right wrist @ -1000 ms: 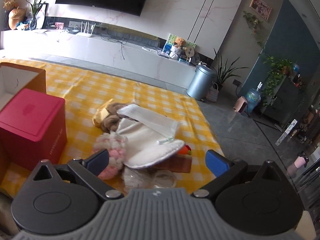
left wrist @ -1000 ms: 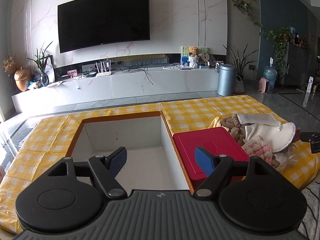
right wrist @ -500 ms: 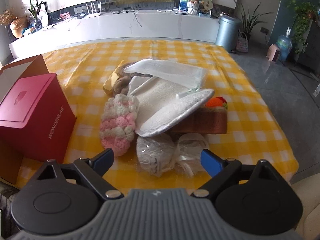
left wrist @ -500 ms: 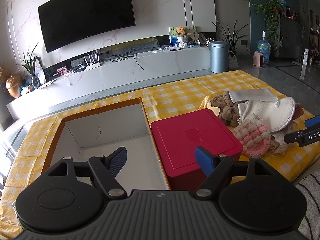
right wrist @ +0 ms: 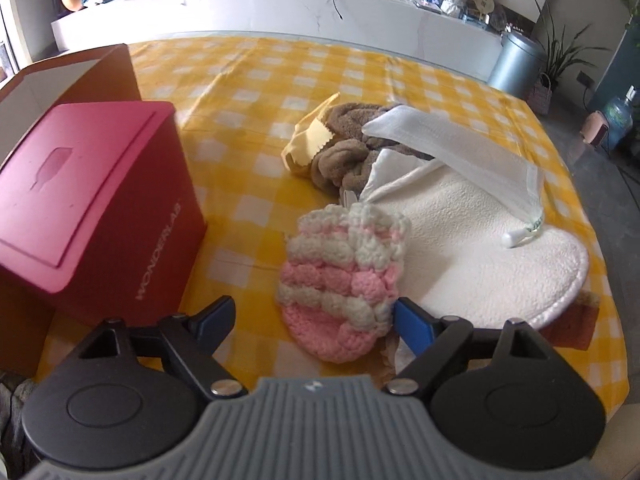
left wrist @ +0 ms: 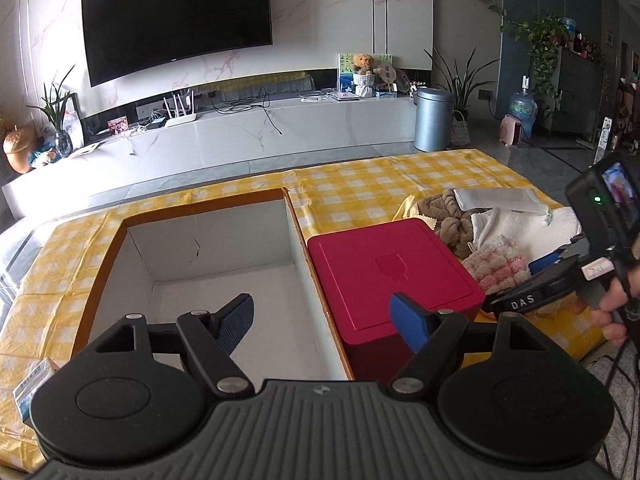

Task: Organize soft objects
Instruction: 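Move the right tool to the pink-and-white crocheted piece and close on it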

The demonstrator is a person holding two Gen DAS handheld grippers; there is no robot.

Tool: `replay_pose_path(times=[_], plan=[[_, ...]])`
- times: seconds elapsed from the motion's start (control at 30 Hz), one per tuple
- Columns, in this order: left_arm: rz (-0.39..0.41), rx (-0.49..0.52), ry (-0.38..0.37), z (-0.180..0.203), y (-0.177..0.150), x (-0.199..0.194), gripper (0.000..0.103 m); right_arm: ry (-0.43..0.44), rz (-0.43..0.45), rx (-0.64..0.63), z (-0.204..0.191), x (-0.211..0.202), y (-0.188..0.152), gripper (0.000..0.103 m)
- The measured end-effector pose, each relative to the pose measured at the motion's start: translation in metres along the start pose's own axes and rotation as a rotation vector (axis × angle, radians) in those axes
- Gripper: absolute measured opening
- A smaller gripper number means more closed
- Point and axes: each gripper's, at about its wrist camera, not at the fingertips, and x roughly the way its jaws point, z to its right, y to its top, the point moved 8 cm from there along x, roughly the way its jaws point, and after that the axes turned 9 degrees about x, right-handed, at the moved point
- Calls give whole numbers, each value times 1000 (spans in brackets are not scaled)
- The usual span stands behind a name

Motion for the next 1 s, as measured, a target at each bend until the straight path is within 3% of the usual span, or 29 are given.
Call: replay_pose_path(times=[0.07,0.2,0.37,0.43,0.5,0.63,0.77,0.87,1.0], plan=[[1,0,0,-1,-2,0,92,4,2,24,1,6,4,85],[-21,-15,-9,-4,-7,9,92,43,-9,67,-3,3,0,69],[-45,-58,-32,-9,-14,14,92,224,14,56,-30,-21,-7,64],[-46,-61,-28,-11,-15,13,92,202,-6,58,-32,-14,-7,66],[-43,-57,-28,-11,-15,10,92,197,-64,88,-28,0,-11,77],[-16,-62,-9,-14,-13,4,91,261,-174,215,-20,19,-25,75],[-14,-47,-4,-11,-11,5,92,328,-164,320,-7,13,-26,75],[-19,-43,-7,-10,-12,6,92,377,-166,421,7,8,-29,88],[-5,-21,-1,-7,-11,3,92,337,-168,544,23,17,-27,87]])
